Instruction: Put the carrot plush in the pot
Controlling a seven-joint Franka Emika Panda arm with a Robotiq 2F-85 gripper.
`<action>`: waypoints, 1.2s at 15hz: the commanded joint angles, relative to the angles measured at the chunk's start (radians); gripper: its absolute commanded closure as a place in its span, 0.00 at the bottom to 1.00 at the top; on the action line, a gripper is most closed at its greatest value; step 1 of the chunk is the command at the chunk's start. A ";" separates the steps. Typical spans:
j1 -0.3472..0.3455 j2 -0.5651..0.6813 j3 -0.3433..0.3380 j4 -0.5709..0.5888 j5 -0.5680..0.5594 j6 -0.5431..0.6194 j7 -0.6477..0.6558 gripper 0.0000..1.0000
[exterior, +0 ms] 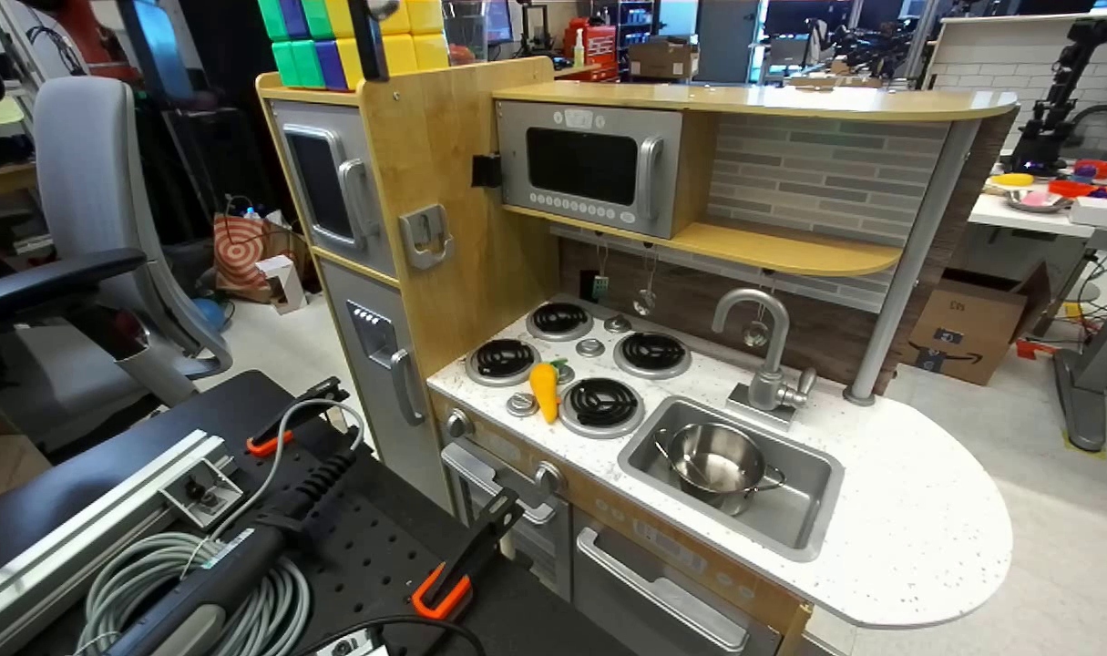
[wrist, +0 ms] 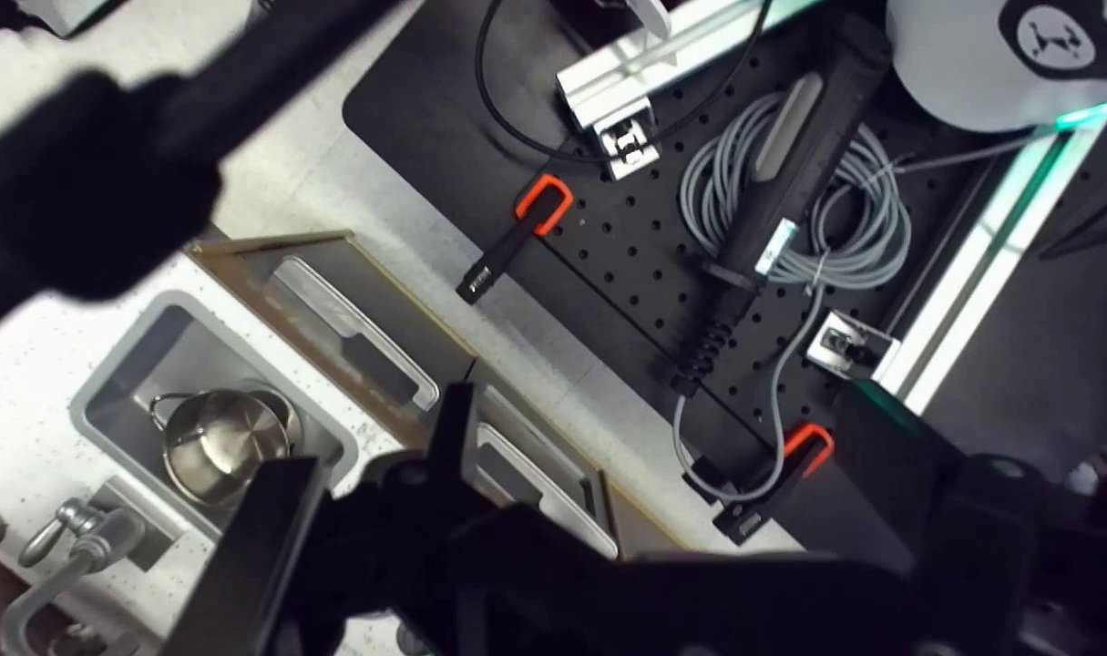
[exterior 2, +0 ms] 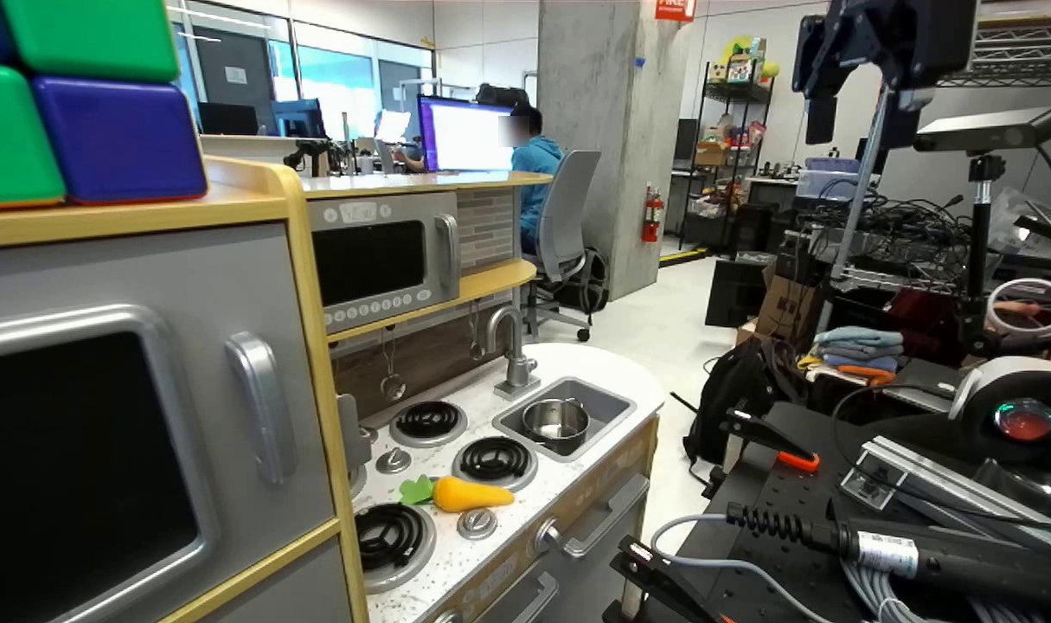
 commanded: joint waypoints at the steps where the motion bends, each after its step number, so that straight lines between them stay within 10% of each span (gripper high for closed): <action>1: -0.006 0.016 0.006 -0.001 -0.002 0.000 -0.001 0.00; 5: -0.001 0.018 -0.002 -0.021 0.008 0.057 0.006 0.00; 18: 0.150 0.532 -0.108 -0.091 0.459 1.005 -0.044 0.00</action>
